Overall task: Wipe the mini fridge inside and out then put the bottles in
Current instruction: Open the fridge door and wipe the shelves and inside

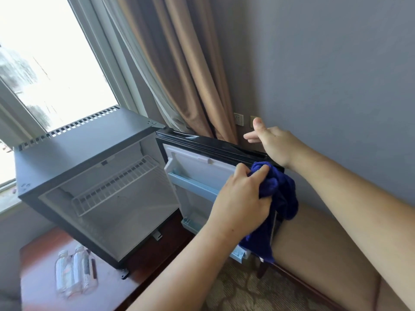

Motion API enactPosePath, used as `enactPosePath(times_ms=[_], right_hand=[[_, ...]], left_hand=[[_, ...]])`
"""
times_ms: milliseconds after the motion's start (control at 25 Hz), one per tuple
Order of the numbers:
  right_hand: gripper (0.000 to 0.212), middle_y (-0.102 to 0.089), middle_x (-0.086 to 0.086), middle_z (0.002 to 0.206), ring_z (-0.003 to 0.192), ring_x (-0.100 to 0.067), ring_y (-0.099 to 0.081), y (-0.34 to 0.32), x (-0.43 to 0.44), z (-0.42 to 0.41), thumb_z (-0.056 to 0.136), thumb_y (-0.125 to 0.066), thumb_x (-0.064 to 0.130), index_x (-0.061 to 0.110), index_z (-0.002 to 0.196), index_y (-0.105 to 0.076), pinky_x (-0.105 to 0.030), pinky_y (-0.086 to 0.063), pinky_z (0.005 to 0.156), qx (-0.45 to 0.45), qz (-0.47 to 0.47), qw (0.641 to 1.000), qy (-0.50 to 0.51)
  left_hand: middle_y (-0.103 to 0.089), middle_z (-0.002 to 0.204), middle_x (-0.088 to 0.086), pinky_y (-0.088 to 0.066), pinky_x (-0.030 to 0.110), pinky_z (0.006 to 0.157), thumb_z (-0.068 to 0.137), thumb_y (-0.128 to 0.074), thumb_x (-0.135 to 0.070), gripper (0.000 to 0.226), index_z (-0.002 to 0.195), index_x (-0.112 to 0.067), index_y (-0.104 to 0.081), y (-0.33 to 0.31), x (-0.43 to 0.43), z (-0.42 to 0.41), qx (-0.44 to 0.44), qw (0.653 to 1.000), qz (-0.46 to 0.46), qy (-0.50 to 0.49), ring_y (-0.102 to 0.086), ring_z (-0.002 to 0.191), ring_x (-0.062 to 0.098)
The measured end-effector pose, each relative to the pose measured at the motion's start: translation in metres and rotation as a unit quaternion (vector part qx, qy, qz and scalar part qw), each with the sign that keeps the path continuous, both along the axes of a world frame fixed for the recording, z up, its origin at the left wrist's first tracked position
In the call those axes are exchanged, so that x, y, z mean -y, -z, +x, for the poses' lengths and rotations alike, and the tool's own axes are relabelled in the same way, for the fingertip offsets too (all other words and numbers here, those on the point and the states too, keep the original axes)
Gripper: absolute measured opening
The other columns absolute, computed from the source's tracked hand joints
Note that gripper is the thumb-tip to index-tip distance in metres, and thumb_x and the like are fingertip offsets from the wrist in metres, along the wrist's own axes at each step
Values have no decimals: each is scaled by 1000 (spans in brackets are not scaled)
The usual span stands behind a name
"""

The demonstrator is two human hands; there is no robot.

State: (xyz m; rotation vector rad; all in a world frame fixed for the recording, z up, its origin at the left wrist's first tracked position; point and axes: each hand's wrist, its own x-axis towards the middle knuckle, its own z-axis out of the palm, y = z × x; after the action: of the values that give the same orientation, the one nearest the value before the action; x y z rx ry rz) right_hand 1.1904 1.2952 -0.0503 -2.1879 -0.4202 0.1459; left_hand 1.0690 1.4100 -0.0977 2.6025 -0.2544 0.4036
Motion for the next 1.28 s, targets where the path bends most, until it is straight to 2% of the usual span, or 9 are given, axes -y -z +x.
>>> enactPosePath(times_ms=[240,360,480,560,640,720,840,1080,1280], right_hand=[[55,-71,-4,124,121,-27,-58,34,27,-5,108,-27,47,19,118,-73,-35,-41,103,39,-30,996,70],[45,-72,-12,117,112,-35,-61,43,30,-4,106,-36,41,14,115,-71,-39,-48,94,61,-55,994,75],[41,-73,-5,114,110,-30,-62,46,28,-1,106,-35,40,26,118,-71,-35,-48,91,47,-39,997,57],[41,-72,0,110,107,-25,-63,48,28,1,105,-32,41,32,117,-70,-34,-47,89,29,-30,998,51],[41,-71,5,111,106,-22,-62,49,29,4,105,-29,44,35,119,-68,-33,-46,88,12,-26,998,48],[43,-68,7,113,105,-20,-60,50,28,5,105,-27,44,37,122,-66,-33,-44,86,3,-28,999,42],[44,-68,3,113,106,-22,-61,48,25,4,106,-26,40,31,121,-66,-37,-48,90,12,-28,999,32],[43,-66,0,87,85,-21,-60,45,29,4,107,-27,38,26,84,-60,-37,-47,74,16,-37,999,9],[47,-67,-4,88,86,-24,-62,40,30,-1,108,-25,42,16,92,-61,-40,-50,83,34,-106,994,10]], left_hand=[[-52,108,-5,-46,26,92,91,-69,-28,52,142,-35,-59,-5,-6,5,-9,995,-101,-15,-60,100,17],[-66,110,3,-36,13,83,88,-73,-24,50,136,-31,-66,-27,-44,28,8,987,-125,-102,-64,105,17],[-74,107,1,-46,25,83,85,-68,-30,33,117,-32,-75,-56,-78,55,-45,986,-16,-157,-66,106,23],[-69,81,-3,-48,28,68,83,-62,-36,13,85,-26,-71,-67,-79,66,-122,981,55,-143,-64,88,24],[-64,66,-6,-47,26,62,78,-59,-42,15,72,-28,-65,-73,-71,72,-150,978,100,-106,-62,74,19],[-67,69,-5,-53,28,67,73,-57,-48,19,73,-32,-67,-76,-59,78,-170,975,120,-75,-65,76,18],[-62,68,-2,-51,29,62,71,-59,-52,34,71,-18,-63,-83,-36,88,-212,967,130,-58,-60,71,21],[-41,58,-5,-37,28,56,73,-62,-45,35,62,-16,-47,-81,-15,94,-258,959,115,-9,-40,61,21],[-57,73,1,-52,36,75,61,-51,-59,39,68,-21,-59,-91,-50,94,-239,958,132,-84,-59,80,28]])
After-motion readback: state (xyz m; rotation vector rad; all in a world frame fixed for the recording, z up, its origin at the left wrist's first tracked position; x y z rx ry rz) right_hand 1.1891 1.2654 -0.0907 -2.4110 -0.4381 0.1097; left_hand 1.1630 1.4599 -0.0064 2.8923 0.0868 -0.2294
